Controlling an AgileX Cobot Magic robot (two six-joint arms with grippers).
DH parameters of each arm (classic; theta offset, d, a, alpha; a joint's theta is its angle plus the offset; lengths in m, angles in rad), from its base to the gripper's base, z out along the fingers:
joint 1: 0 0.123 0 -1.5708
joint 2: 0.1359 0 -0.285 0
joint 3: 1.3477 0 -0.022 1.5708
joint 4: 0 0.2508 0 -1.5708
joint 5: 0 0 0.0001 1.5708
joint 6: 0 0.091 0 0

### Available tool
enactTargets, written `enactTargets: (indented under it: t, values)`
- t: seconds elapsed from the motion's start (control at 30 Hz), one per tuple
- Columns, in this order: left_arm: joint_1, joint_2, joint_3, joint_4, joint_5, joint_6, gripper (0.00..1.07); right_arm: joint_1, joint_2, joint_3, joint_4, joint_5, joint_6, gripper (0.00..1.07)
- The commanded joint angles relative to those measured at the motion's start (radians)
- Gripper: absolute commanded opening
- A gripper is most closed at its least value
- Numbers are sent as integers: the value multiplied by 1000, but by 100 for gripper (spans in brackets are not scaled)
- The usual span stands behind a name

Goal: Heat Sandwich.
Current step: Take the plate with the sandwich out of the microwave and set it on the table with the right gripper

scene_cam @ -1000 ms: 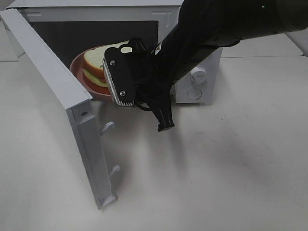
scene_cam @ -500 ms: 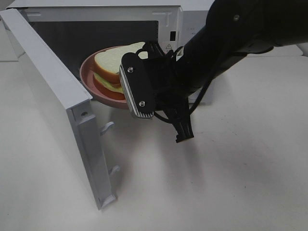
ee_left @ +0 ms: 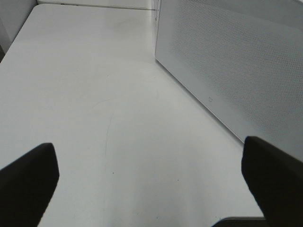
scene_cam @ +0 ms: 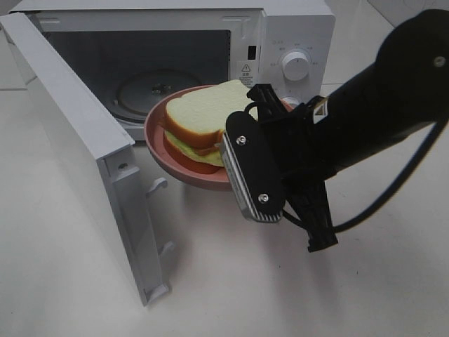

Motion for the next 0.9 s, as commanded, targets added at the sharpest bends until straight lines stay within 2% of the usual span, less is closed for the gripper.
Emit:
enactTargets:
  t: [0.03, 0.63, 0.9]
  values:
    - [2, -5, -1, -3, -13, -1, 98, 0, -64, 44, 1, -44, -9, 0]
    - [2, -5, -1, -3, -13, -1, 98, 0, -330, 246, -1, -15, 0, 0]
    - [2, -5, -1, -3, -13, -1, 98, 0, -412, 247, -133, 69, 145, 0]
